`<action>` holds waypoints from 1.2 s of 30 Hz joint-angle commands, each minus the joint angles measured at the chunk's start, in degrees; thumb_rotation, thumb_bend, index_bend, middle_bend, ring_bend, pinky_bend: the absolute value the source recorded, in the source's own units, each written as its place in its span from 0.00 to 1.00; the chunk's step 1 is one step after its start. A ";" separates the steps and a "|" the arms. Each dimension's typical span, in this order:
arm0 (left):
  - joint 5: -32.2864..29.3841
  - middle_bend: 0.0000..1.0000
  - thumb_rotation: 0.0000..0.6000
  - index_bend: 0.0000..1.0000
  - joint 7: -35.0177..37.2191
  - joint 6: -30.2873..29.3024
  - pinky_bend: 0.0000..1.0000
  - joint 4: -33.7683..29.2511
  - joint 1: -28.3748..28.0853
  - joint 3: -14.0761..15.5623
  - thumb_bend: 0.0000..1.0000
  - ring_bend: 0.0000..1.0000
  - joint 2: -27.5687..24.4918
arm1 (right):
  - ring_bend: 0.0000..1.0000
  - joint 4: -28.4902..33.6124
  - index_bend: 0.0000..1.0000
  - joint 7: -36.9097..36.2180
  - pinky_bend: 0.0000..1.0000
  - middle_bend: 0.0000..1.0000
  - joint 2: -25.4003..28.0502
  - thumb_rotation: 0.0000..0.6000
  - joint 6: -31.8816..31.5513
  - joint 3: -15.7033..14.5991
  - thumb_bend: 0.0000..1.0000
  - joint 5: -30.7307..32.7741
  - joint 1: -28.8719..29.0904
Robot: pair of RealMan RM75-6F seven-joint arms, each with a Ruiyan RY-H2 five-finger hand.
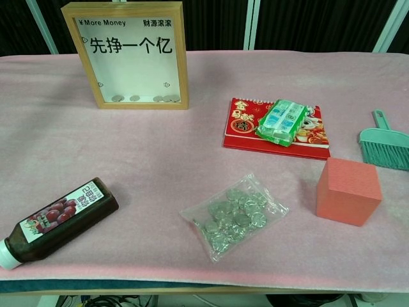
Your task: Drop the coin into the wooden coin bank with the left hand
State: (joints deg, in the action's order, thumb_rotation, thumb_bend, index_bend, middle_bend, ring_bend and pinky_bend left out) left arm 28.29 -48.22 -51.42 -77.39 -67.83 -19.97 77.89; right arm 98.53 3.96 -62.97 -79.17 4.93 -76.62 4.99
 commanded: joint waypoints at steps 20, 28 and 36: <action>1.70 0.09 1.00 0.56 3.20 1.76 0.00 7.83 -1.89 3.42 0.48 0.00 4.37 | 0.10 0.12 0.15 -0.49 0.16 0.02 0.19 1.00 0.59 0.24 0.17 0.81 0.16; 1.69 0.07 1.00 0.40 3.04 1.82 0.00 7.66 -1.99 4.33 0.48 0.00 4.37 | 0.10 0.24 0.15 -0.50 0.16 0.02 0.24 1.00 0.76 0.31 0.17 1.15 0.21; 1.03 0.04 1.00 0.10 2.63 2.45 0.00 4.93 -2.07 4.94 0.47 0.00 2.30 | 0.10 0.31 0.15 -0.45 0.16 0.02 0.26 1.00 0.89 0.35 0.17 1.25 0.30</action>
State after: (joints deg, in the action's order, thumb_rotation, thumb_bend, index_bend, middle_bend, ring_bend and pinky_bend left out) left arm 29.43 -45.56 -48.81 -72.00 -69.87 -15.06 80.57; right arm 98.84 3.51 -62.71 -78.27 5.28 -75.37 5.28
